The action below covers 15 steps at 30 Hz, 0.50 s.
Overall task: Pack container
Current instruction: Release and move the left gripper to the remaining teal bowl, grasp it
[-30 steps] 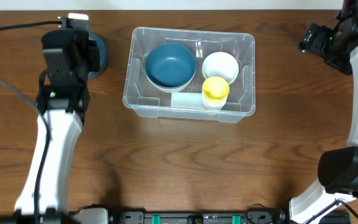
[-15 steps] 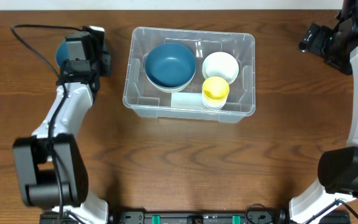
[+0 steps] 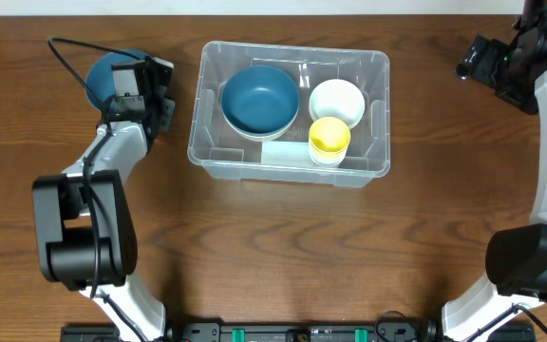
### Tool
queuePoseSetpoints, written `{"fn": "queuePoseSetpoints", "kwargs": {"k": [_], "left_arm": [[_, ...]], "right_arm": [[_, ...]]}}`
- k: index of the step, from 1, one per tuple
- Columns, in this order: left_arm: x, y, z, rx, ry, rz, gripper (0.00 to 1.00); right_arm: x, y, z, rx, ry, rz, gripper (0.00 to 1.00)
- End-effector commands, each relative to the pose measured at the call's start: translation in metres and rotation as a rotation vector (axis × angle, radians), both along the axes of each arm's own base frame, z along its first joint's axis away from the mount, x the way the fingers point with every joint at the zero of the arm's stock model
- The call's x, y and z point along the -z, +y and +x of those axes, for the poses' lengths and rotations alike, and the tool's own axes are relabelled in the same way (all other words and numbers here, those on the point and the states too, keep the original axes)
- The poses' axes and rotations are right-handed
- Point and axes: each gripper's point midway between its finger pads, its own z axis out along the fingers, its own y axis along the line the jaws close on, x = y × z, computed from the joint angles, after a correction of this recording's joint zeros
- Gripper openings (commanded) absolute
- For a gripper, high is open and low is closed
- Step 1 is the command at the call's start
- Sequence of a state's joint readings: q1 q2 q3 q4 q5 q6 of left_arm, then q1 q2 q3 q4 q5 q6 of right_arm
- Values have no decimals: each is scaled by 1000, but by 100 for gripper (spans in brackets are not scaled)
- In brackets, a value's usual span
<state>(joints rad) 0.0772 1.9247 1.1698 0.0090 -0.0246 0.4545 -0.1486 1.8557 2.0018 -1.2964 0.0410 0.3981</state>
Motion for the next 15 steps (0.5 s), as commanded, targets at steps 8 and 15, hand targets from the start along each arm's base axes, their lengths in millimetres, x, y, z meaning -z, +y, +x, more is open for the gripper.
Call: {"fn": "queuePoseSetpoints", "kwargs": {"k": [8,15], "left_arm": [[26,16,-1,-12,36,4,12],[18,20,0,-74,10,-20,6]], "right_arm": [[-10,-2,-1,2,-26,-12,99],[-10,-2,-1,2,-26,-12,99]]}}
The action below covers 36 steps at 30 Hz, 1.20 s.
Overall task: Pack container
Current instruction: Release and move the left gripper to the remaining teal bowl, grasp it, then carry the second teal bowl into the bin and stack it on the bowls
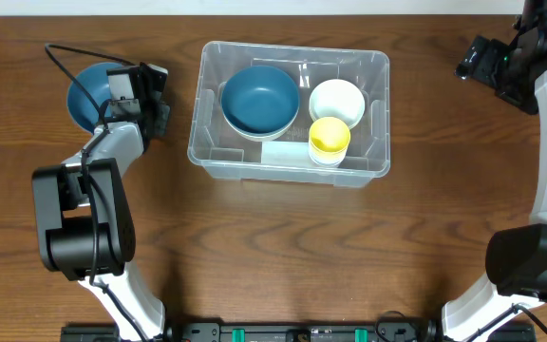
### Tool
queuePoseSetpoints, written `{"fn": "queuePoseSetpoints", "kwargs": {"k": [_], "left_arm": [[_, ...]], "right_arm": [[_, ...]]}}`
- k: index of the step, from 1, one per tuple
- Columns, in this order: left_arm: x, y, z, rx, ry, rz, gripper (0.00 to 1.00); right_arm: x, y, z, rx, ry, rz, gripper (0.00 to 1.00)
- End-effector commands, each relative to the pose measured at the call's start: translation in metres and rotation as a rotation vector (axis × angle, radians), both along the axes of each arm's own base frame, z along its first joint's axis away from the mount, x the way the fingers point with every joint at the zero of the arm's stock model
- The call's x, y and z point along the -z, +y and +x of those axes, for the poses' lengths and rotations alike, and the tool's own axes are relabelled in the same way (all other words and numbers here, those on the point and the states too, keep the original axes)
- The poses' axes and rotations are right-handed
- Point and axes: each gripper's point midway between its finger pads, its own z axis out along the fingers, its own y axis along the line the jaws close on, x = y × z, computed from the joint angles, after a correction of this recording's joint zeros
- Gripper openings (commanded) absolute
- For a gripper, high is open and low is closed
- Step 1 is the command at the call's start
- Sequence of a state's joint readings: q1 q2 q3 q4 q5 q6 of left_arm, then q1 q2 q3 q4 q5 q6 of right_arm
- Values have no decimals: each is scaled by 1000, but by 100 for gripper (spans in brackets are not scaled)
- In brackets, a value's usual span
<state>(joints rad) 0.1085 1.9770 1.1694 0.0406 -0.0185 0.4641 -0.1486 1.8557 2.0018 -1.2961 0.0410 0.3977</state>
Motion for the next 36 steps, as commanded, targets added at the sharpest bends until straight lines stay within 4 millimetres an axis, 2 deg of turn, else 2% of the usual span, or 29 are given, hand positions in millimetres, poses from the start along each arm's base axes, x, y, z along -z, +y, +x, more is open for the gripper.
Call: {"fn": "queuePoseSetpoints", "kwargs": {"k": [1,4,6,11,15,21,25,28,32,36], "left_arm": [[-6,7,0,-76,-21,-23,6],[-21,8,-1,-90,-42,-26,6],[-39,8,-3,-90,-67,-24,6],[-106,8,-11,-123,-181,-41,6],[-162,5,-31,-161,-269,-83,6],[-221,-22,-69,-107,-335,-93,6],[-257,-64,-81,1,-418,-119,6],[-269,-110,-87,127,-446,-157,6],[-265,-170,-93,280,-428,-192,6],[-248,-226,-97,434,-390,-175,6]], "right_arm": [[-10,-2,-1,2,-26,-12,99],[-10,-2,-1,2,-26,-12,99],[-10,-2,-1,2,-26,-12,99],[-10,-2,-1,2,-26,-12,99],[-10,-2,-1,2,-26,-12,99],[-10,-2,-1,2,-26,-12,99],[-10,-2,-1,2,-26,-12,99],[-10,-2,-1,2,-26,-12,99],[-10,-2,-1,3,-26,-12,99],[-10,-2,-1,2,-26,-12,99]]}}
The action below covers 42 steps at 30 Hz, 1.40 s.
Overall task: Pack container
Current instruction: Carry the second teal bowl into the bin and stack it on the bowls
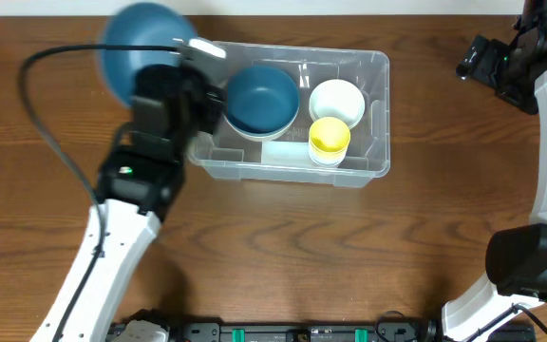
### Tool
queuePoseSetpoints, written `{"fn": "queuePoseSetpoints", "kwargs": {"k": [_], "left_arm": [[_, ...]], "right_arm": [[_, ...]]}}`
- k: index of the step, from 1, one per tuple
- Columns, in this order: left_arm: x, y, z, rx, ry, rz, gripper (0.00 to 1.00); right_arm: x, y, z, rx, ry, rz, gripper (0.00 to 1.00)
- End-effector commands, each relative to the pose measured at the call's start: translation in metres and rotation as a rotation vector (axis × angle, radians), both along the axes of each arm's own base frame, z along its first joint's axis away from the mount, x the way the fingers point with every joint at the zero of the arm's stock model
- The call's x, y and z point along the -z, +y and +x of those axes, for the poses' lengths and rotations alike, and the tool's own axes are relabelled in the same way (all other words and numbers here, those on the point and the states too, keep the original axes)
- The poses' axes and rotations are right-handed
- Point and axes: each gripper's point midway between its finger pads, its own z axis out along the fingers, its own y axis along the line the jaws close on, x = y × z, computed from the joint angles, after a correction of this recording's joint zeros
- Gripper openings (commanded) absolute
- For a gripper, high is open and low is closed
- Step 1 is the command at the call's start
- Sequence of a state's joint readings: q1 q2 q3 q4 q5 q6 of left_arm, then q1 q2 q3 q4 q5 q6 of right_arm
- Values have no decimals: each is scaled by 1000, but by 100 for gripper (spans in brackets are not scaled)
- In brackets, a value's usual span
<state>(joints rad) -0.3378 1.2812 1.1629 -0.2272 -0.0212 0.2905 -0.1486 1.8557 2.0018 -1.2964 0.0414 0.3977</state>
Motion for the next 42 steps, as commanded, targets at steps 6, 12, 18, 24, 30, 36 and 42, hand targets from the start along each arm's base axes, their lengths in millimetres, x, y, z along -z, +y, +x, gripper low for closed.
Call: {"fn": "queuePoseSetpoints", "kwargs": {"k": [6,12,18,24,30,36,42], "left_arm": [[53,-88,-3,226,75,94,6],[102,-111,2,268,163,142,6],[133,-116,10,270,213,165,6],[154,-119,16,269,236,176,6],[156,-121,23,263,218,170,49],[152,-103,31,178,200,210,64],[122,-76,27,71,158,261,74]], "right_arm": [[-10,-2,-1,2,-26,-12,99],[-10,-2,-1,2,-26,-12,99],[-10,-2,-1,2,-26,-12,99],[-10,-2,-1,2,-26,-12,99],[-10,-2,-1,2,-26,-12,99],[-10,-2,-1,2,-26,-12,99],[-10,-2,-1,2,-26,-12,99]]}}
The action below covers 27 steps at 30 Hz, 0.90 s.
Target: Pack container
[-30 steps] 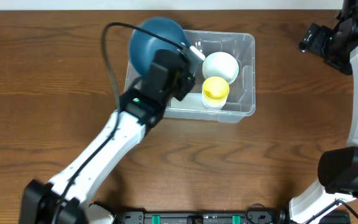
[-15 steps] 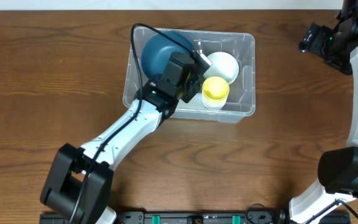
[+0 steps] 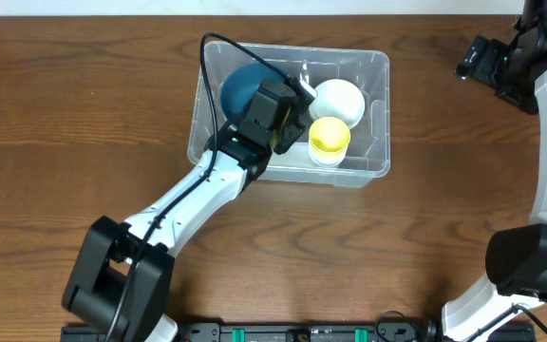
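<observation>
A clear plastic container [image 3: 380, 114] stands at the table's back middle. In its left half lies a blue bowl [image 3: 238, 87]; whether a second blue bowl lies under it is hidden. My left gripper [image 3: 291, 95] reaches into the bin and is shut on that bowl's right rim, my wrist covering the fingertips. A white bowl [image 3: 340, 98] and a yellow cup [image 3: 330, 136] sit in the right half. My right gripper [image 3: 475, 59] hangs far off at the back right, its fingers too dark to read.
A black cable [image 3: 218, 43] loops from my left arm over the bin's back left corner. My left arm [image 3: 174, 204] stretches across the table in front of the bin. The table's back edge runs just behind the bin.
My left gripper, which held the blue bowl raised over the bin's back left corner, is now down inside the bin with the bowl in the left half. The right arm is unchanged.
My left gripper was at a blue bowl on the table left of the bin, where another blue bowl lay inside. The bowl then sat slightly further left, then hung raised by the bin's corner. Now it is in the bin over the other bowl's place.
</observation>
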### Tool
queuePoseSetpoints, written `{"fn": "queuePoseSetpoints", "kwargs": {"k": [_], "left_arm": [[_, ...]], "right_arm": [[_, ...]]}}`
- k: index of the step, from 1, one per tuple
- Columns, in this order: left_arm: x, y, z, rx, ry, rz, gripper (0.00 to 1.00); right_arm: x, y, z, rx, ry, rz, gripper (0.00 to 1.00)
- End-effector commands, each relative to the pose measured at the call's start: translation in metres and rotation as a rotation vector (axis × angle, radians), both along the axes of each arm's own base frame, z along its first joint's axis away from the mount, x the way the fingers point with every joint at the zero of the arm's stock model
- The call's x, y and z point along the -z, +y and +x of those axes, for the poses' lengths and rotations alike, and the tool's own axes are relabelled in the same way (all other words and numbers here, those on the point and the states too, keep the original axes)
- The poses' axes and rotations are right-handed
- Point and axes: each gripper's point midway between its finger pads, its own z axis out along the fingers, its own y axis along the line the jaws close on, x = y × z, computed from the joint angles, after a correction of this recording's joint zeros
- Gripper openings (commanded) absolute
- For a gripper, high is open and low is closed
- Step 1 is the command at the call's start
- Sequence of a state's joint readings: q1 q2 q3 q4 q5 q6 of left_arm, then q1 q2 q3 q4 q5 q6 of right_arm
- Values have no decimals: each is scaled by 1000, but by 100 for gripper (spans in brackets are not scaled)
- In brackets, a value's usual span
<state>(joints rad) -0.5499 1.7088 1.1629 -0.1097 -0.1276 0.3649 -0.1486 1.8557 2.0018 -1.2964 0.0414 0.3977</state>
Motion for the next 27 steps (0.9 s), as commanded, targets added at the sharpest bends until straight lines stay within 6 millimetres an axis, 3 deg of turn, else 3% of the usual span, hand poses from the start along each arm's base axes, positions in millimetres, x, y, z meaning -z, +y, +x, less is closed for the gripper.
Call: {"fn": "queuePoseSetpoints", "kwargs": {"k": [1,8,14,16,22,27], "left_arm": [[-45,24,0,-88,-99,21,76],[-120,51,-36,-138,-186,-53,90],[-175,81,-85,-207,-225,-196,100],[-188,91,-101,-210,-241,-216,98],[-212,113,-150,-198,-262,-274,98],[-202,137,-177,-229,-225,-221,98]], "right_arm": [[-10,-2,-1,2,-26,-12,99],[-10,-2,-1,2,-26,-12,99],[-10,-2,-1,2,-26,-11,99],[-10,-2,-1,2,-26,-12,99],[-10,-2,-1,2,-26,-12,99],[-10,-2,-1,2,-26,-12,99]]}}
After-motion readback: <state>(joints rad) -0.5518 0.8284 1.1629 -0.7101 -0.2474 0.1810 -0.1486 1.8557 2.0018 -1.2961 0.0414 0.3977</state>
